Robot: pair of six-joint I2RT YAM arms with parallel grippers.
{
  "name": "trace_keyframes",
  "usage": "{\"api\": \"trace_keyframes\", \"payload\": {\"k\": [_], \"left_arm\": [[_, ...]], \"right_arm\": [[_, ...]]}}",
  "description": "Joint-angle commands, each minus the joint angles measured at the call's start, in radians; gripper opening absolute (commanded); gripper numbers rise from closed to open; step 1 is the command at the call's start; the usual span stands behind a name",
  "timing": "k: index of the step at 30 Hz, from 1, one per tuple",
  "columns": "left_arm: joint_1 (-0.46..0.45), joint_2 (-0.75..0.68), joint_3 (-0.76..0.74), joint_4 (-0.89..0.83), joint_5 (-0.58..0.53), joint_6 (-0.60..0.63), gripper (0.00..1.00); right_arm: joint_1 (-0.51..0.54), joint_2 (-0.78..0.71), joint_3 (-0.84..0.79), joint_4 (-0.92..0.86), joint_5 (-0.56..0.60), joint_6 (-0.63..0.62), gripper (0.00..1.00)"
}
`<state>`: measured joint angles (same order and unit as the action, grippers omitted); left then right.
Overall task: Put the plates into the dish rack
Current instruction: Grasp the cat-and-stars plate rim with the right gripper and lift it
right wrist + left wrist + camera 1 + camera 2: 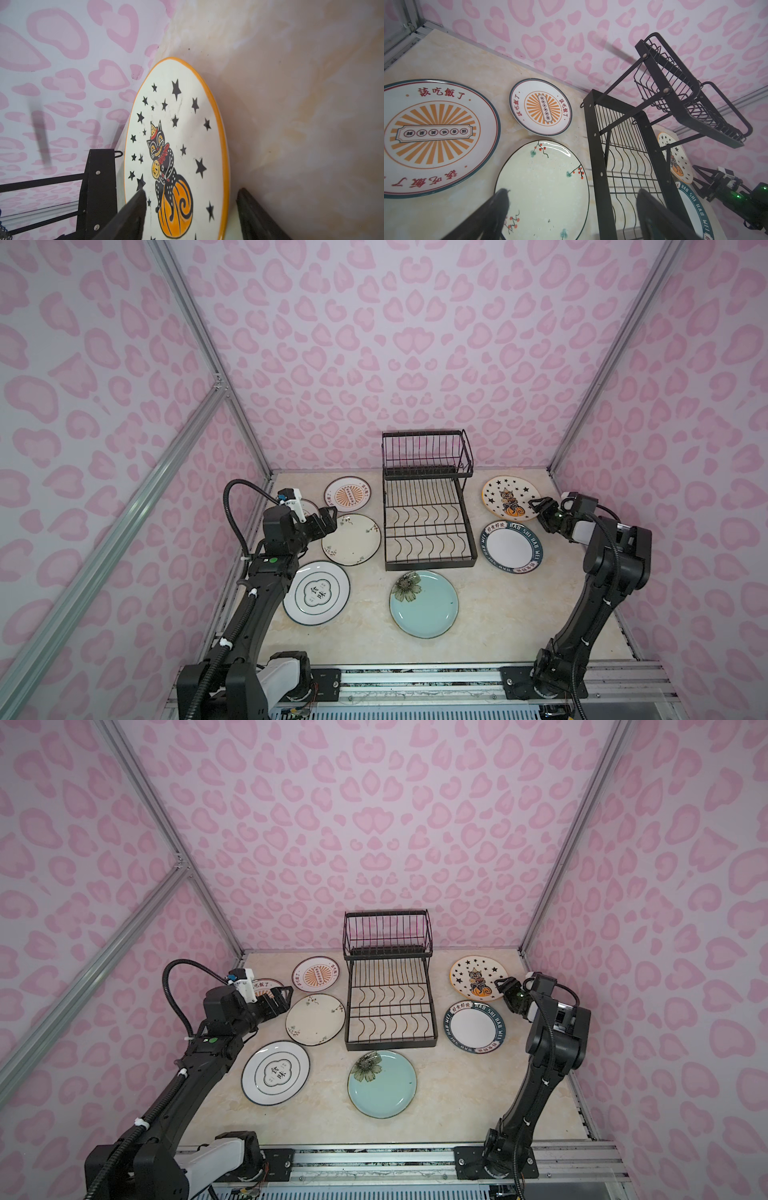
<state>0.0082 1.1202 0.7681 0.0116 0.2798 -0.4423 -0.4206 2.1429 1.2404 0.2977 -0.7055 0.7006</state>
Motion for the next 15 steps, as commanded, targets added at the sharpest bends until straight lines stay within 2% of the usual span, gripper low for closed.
{"api": "trace_keyframes", "payload": {"k": [1,2,10,15], "left_arm": [[0.000,-0.006,0.017,-0.018,-0.011,0.012,0.98],[0.001,-0.006,0.018,-0.022,-0.011,0.011,0.98],[0.000,-0.005,0.031,-0.045,-0.016,0.015,0.98],[0.000,0.000,0.043,-0.059,0.015,0.031,0.98]], "right_arm": [[0.000,0.017,0.004,0.018,0.011,0.029,0.58],[0.000,0.020,0.004,0.023,0.009,0.035,0.53],[0.005,0.031,0.022,-0.010,0.019,0.028,0.42],[0.005,0.033,0.033,-0.040,0.031,0.021,0.40]]}}
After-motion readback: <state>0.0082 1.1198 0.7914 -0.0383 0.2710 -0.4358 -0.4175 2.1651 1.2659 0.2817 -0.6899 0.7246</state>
